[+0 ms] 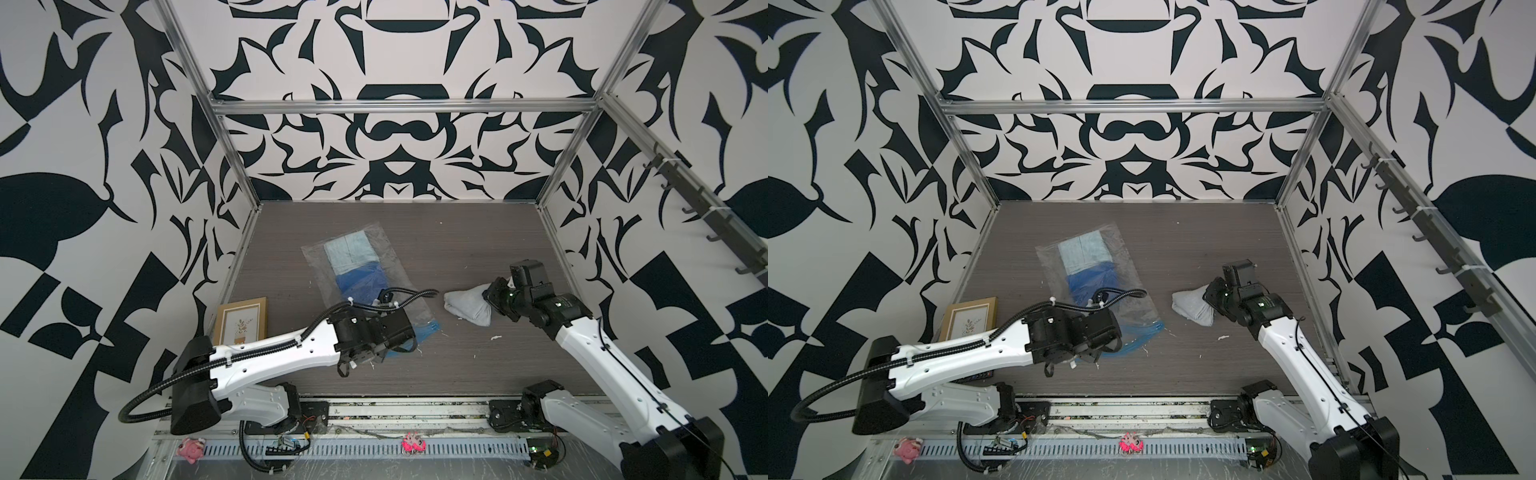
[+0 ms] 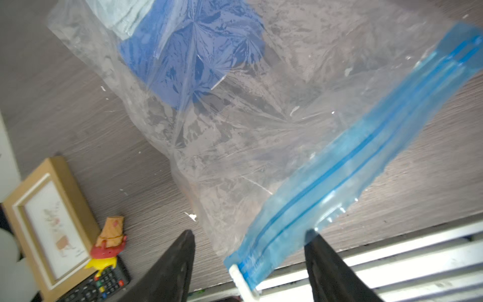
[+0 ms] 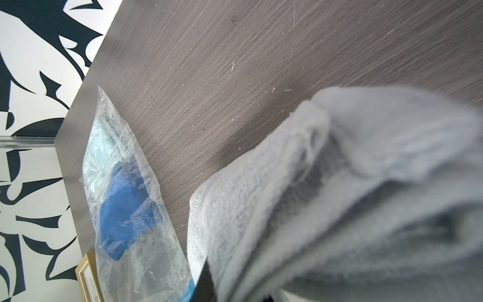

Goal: Place the folded towel into the vacuum bag
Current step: Place the vacuum bag at the center of the board, then pick up the vacuum bag from the center of the board.

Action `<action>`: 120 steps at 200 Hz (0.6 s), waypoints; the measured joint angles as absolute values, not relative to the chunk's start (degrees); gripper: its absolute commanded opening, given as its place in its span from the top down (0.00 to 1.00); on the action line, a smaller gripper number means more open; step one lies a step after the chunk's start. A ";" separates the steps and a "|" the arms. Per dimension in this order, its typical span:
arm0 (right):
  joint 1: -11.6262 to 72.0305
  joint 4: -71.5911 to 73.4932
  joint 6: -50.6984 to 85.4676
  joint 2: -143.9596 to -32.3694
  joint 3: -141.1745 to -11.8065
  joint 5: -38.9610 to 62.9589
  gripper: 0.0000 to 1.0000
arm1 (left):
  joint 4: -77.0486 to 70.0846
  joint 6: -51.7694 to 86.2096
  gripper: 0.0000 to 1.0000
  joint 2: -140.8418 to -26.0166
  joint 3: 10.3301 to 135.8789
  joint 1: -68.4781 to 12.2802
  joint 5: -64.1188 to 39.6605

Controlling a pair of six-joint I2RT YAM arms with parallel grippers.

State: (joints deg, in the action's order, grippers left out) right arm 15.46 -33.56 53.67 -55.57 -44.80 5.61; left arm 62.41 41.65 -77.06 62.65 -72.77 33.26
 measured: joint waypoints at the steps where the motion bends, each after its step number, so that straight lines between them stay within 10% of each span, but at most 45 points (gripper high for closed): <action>1: 15.46 -33.56 53.67 -55.53 -44.80 5.63 1.00 | 62.54 41.69 0.30 -77.28 62.72 -72.90 33.47; 62: 13.72 -33.56 53.91 -53.06 -44.69 8.29 1.00 | 68.62 43.94 0.37 -88.53 65.73 -77.62 43.92; 120: 11.25 -33.61 53.89 -51.66 -43.40 10.07 1.00 | 59.66 34.68 0.74 -87.07 63.13 -77.03 38.94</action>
State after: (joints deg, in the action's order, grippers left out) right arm 11.25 -33.61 53.89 -51.66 -43.40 10.07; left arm 59.66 34.68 -87.07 63.13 -77.03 38.94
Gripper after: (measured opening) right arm 0.137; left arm 0.305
